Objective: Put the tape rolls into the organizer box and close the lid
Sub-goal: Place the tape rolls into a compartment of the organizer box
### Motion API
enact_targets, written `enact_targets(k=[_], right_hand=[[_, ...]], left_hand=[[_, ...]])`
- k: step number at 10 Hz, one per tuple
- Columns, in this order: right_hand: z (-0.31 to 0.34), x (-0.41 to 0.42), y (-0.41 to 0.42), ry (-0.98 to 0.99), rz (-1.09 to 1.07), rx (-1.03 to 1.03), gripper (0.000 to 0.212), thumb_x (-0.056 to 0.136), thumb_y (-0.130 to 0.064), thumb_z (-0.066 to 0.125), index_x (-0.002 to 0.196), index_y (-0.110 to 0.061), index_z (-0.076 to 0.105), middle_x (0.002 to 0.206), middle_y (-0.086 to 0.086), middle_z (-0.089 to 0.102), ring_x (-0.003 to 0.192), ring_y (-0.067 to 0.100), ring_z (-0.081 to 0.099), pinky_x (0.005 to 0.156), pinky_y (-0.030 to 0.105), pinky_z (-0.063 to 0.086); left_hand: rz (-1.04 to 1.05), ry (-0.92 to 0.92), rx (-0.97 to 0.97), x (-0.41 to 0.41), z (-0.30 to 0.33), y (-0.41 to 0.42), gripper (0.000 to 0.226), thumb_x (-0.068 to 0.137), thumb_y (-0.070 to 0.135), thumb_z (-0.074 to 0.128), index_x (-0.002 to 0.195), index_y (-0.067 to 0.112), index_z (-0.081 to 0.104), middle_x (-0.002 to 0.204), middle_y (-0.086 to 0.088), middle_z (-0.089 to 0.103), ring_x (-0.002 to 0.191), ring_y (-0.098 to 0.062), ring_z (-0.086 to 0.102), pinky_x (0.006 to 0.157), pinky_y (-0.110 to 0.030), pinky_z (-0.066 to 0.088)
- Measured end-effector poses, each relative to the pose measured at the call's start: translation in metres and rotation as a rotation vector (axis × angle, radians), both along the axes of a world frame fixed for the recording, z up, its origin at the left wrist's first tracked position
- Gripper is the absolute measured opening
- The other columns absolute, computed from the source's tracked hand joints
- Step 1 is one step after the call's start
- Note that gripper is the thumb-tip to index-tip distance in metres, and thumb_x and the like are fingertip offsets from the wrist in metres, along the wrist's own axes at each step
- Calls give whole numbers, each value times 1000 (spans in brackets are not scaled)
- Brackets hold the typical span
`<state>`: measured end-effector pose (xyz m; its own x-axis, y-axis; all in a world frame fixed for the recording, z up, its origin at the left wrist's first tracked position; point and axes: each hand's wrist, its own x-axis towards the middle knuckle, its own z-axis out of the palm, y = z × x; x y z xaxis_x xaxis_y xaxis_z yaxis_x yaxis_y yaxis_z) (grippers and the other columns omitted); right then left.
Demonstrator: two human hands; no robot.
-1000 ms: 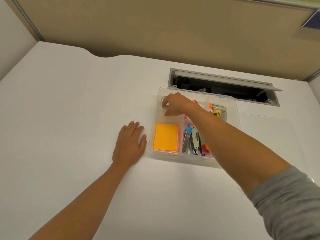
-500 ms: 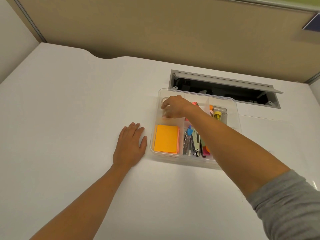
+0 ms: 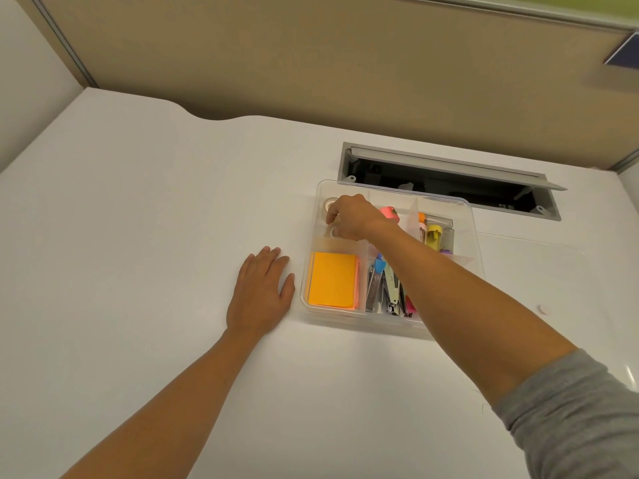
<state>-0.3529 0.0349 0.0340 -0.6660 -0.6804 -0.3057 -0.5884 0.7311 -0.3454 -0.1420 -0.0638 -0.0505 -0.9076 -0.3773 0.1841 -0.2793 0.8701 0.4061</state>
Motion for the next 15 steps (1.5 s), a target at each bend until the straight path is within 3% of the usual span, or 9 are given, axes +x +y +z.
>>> enact_targets(k=[2, 4, 6, 8, 11, 12, 15], right_hand=[[-1, 5, 0, 35, -38, -17, 23, 81, -14, 73, 104, -10, 69, 105, 10, 66, 80, 20, 54, 69, 26, 43], [-4, 8, 0, 120, -114, 2, 35, 78, -20, 76, 104, -4, 59, 98, 12, 58, 74, 22, 49, 63, 27, 37], [-7, 8, 1, 121, -163, -13, 50, 77, -25, 78, 116, -6, 52, 111, 15, 57, 80, 21, 44, 67, 28, 37], [-6, 9, -2, 109, -229, -53, 51, 78, -16, 74, 119, -8, 46, 112, 15, 56, 82, 22, 48, 65, 30, 38], [-8, 9, -3, 140, -261, -55, 44, 78, -19, 75, 114, -8, 53, 109, 15, 59, 92, 28, 58, 66, 30, 40], [-7, 9, -3, 157, -269, -69, 43, 76, -21, 76, 111, -8, 55, 107, 14, 59, 82, 23, 51, 66, 30, 39], [-7, 9, -4, 156, -252, -38, 47, 74, -24, 79, 111, -8, 55, 107, 13, 59, 79, 22, 47, 65, 30, 40]], left_hand=[[2, -2, 5, 0, -1, 0, 41, 94, 30, 46, 126, 8, 56, 138, -12, 54, 134, -29, 42, 116, -45, 26], [5, -3, 1, -1, -1, -1, 41, 94, 31, 46, 126, 8, 57, 138, -12, 54, 134, -28, 43, 116, -44, 25], [5, -7, -1, -1, -1, 0, 41, 94, 32, 46, 127, 8, 57, 138, -12, 54, 134, -28, 42, 115, -45, 26], [5, -10, -4, -1, -1, -1, 42, 95, 32, 45, 127, 9, 56, 139, -12, 53, 134, -28, 42, 115, -45, 26], [4, -4, 1, 0, 0, 0, 41, 94, 31, 46, 127, 8, 56, 139, -12, 53, 135, -28, 42, 116, -45, 25], [1, 0, 1, 0, 0, 0, 40, 94, 30, 47, 127, 8, 56, 139, -12, 53, 135, -29, 42, 116, -45, 25], [7, 10, -7, 0, -2, 0, 40, 94, 30, 47, 126, 9, 57, 137, -12, 54, 134, -29, 43, 115, -45, 27]])
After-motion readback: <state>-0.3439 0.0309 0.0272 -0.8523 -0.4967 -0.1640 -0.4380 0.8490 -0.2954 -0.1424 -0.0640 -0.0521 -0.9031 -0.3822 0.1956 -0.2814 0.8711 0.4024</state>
